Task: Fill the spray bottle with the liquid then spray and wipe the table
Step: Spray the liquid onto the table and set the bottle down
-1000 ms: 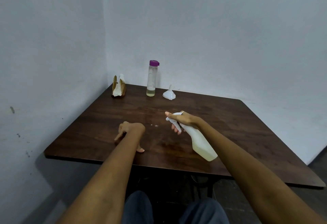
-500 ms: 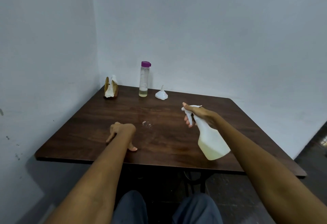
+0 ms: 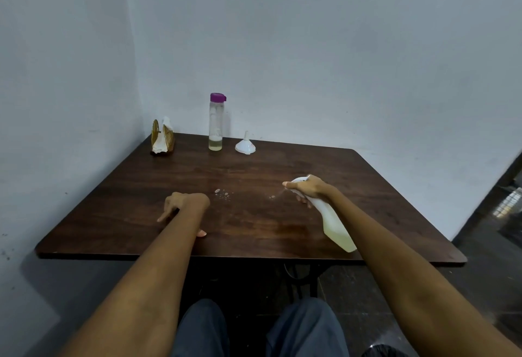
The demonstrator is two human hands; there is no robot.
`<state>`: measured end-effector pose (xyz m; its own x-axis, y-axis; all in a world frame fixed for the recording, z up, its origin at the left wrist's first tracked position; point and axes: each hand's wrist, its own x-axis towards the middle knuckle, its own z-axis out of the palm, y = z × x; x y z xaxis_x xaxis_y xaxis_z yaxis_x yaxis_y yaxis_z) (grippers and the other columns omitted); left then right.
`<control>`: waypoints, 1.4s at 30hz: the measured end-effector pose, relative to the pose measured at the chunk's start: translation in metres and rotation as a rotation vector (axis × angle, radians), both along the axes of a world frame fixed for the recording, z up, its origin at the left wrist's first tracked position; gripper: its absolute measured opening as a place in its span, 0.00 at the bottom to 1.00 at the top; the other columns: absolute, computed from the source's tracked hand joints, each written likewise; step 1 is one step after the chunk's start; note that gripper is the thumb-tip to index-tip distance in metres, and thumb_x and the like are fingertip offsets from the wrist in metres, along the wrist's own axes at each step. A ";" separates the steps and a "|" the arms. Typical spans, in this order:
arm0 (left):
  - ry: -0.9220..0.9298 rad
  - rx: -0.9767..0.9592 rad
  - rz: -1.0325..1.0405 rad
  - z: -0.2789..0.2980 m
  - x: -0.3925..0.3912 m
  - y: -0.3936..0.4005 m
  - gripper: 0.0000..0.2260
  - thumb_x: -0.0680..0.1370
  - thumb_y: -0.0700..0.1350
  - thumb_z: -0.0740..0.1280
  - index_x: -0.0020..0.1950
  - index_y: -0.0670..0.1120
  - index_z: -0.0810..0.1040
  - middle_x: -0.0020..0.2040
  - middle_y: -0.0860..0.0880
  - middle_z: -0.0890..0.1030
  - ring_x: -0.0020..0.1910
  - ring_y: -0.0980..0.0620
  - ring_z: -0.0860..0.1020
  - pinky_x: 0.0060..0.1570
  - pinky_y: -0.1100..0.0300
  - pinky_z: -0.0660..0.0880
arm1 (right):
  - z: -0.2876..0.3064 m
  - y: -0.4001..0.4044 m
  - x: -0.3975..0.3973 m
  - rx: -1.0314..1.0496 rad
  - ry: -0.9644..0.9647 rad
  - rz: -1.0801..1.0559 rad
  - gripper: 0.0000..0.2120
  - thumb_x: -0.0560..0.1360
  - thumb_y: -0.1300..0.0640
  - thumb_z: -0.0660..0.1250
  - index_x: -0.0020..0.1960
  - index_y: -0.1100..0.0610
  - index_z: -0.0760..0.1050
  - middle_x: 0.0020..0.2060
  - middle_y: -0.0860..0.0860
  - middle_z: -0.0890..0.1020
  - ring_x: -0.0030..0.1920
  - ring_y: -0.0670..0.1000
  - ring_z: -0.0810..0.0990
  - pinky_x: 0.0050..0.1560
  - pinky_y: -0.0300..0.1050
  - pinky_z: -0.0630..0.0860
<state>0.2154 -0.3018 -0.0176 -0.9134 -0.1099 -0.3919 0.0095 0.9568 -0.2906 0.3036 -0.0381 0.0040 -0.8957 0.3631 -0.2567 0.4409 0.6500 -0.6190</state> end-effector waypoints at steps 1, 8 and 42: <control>-0.004 -0.002 -0.004 0.000 0.001 0.000 0.43 0.61 0.62 0.77 0.71 0.47 0.68 0.69 0.49 0.64 0.71 0.49 0.63 0.58 0.54 0.78 | 0.001 0.000 -0.001 -0.026 -0.013 0.010 0.20 0.77 0.42 0.59 0.58 0.56 0.77 0.34 0.54 0.79 0.34 0.52 0.79 0.34 0.42 0.78; -0.018 -0.001 -0.003 0.003 0.004 0.000 0.40 0.60 0.63 0.77 0.68 0.47 0.73 0.67 0.49 0.66 0.68 0.50 0.67 0.58 0.56 0.78 | 0.001 0.001 0.001 0.052 0.021 -0.017 0.20 0.77 0.41 0.59 0.57 0.55 0.78 0.31 0.53 0.77 0.31 0.51 0.77 0.38 0.44 0.78; 0.174 1.083 -0.577 -0.011 0.122 0.197 0.43 0.70 0.54 0.73 0.76 0.43 0.52 0.71 0.43 0.63 0.70 0.41 0.65 0.65 0.49 0.68 | 0.022 0.051 0.064 -0.251 0.428 -0.184 0.33 0.68 0.49 0.75 0.66 0.60 0.64 0.51 0.54 0.79 0.52 0.52 0.80 0.42 0.42 0.81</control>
